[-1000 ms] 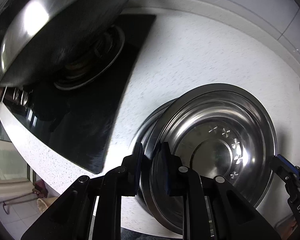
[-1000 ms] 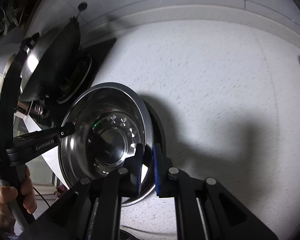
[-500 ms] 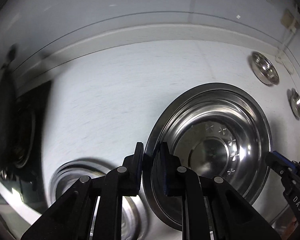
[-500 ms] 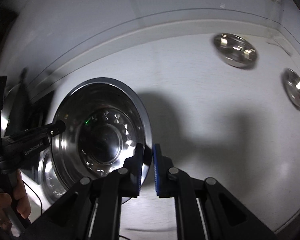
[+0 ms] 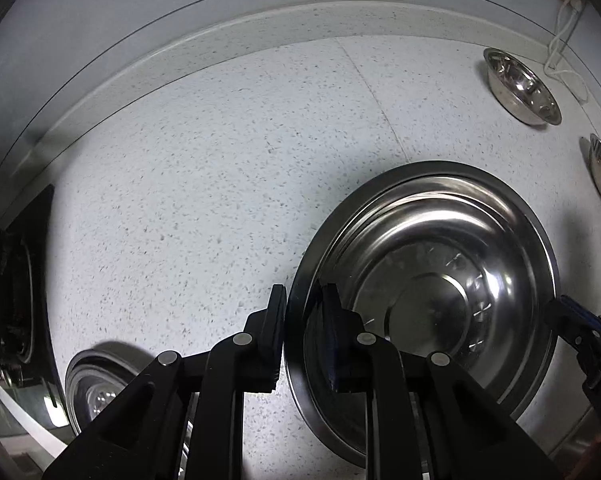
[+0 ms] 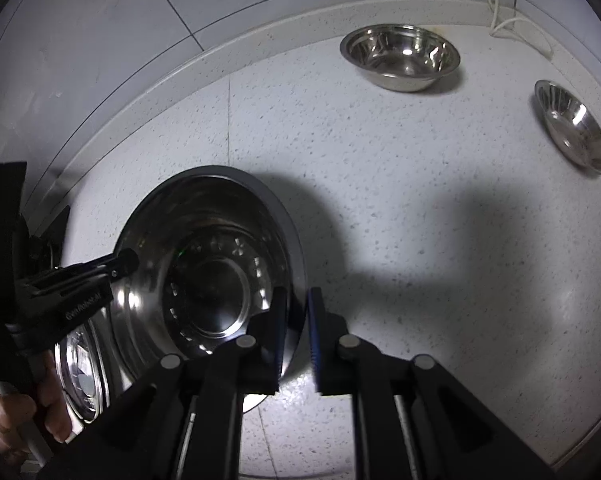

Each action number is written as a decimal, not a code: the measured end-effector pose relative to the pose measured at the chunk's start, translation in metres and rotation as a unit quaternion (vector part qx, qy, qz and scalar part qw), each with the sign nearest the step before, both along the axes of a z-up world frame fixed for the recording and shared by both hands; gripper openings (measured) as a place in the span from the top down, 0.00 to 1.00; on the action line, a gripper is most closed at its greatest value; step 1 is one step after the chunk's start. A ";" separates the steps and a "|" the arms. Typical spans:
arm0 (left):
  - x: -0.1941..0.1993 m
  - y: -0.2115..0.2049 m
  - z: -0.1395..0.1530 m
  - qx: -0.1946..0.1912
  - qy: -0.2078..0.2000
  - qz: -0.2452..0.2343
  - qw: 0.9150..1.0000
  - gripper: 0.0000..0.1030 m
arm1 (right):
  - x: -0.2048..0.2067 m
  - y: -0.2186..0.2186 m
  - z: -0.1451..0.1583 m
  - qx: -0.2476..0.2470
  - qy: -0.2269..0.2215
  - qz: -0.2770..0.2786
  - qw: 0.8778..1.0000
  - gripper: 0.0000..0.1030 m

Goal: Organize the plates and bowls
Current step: 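Move both open grippers to the first small steel bowl, then close both grippers on the rim of the small steel bowl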

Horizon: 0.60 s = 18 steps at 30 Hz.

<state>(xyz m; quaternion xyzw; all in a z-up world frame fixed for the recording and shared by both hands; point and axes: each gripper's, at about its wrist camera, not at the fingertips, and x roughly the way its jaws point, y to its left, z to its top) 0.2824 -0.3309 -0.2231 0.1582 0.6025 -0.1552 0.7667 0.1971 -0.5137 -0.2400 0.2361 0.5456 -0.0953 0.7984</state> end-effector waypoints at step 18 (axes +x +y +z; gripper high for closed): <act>0.100 -0.157 0.064 -0.104 -0.019 -0.064 0.992 0.55 | 0.068 -0.169 0.049 -0.039 -0.090 -0.178 0.979 0.68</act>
